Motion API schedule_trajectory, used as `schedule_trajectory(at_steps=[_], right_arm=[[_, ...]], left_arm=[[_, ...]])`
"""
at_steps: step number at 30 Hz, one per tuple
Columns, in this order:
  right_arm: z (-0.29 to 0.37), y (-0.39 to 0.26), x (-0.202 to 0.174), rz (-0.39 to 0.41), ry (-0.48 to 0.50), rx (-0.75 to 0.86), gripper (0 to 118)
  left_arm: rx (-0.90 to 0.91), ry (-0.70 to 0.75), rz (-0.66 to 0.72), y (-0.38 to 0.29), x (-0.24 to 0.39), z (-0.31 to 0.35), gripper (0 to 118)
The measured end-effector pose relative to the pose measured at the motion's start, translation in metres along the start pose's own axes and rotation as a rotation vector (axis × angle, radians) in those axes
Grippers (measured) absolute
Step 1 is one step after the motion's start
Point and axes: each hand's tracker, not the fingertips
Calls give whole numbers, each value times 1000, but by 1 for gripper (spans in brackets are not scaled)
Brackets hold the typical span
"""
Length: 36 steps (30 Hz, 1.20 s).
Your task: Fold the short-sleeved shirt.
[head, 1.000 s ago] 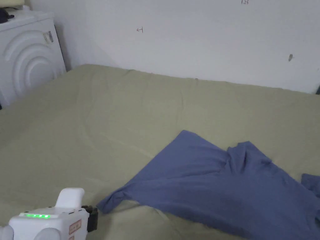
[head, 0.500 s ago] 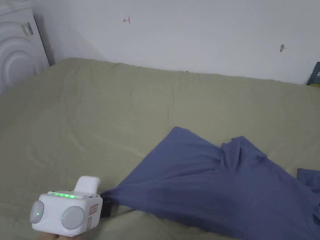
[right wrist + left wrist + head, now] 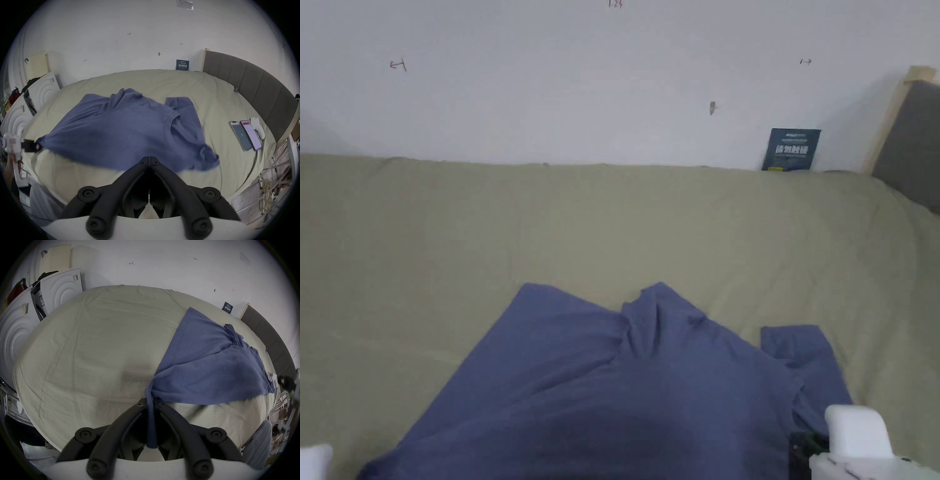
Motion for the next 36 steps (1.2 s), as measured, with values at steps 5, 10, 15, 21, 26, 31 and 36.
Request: schedule_trajectory(at_steps=[5, 10, 15, 21, 26, 31, 36], right_arm=[[-95, 97, 15, 66, 10, -38, 20], [-203, 163, 9, 123, 38, -238, 117], [-263, 168, 5, 223, 35, -365, 111], [-276, 166, -2, 265, 31, -423, 63], [-242, 183, 0, 250, 113, -340, 2], [-195, 196, 6, 271, 113, -258, 1], [-132, 198, 16, 256, 137, -159, 1]], left_arm=[[-13, 1, -15, 3, 4, 2, 5], [-22, -13, -7, 5, 3, 1, 5], [-26, -7, 2, 4, 17, 4, 5], [-44, -5, -8, 10, 21, 5, 5], [-56, -5, -27, 13, 22, 6, 5], [-52, -9, -15, 14, 21, 12, 5], [-18, -24, 20, 13, 21, 28, 5]])
